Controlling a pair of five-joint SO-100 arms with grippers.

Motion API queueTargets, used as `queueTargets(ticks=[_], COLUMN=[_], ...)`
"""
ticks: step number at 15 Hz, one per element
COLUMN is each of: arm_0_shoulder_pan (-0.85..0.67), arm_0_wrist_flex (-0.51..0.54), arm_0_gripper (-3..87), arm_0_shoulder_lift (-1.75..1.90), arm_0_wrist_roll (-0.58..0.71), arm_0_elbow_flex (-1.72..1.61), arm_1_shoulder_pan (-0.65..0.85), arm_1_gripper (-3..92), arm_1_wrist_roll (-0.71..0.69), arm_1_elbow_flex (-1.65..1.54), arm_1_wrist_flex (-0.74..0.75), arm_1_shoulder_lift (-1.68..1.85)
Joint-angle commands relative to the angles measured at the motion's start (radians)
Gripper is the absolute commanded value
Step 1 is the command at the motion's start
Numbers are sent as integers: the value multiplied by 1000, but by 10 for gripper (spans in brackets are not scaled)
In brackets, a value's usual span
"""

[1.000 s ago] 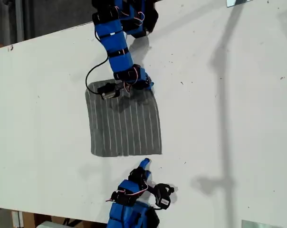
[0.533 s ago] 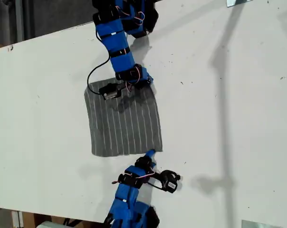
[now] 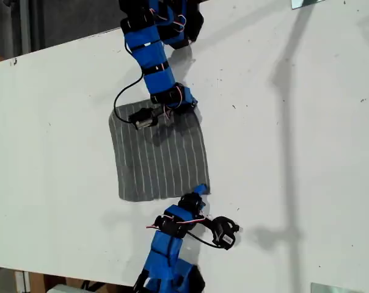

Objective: Grasp corners of a square towel and fold twice.

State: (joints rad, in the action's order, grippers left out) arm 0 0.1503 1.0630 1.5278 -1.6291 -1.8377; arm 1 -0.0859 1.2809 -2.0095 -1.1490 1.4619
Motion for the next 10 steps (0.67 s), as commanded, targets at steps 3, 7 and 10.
queueTargets(ticks=[3, 7, 10], arm_0_shoulder_pan=[-43, -83, -78], arm_0_wrist_flex=[-28, -51, -66], arm_0_gripper=[261, 262, -1], arm_0_shoulder_lift=[-94, -225, -308], arm_0_wrist_roll=[-2, 12, 17], arm_0_elbow_flex=[38, 100, 167], arm_1_shoulder_pan=[-40, -54, -67], arm_1_gripper=[-1, -1, -1], arm_1_wrist_roll=[18, 25, 34], arm_1_elbow_flex=[35, 43, 54], arm_1_wrist_flex=[12, 12, 12], arm_1_shoulder_lift=[25, 34, 35])
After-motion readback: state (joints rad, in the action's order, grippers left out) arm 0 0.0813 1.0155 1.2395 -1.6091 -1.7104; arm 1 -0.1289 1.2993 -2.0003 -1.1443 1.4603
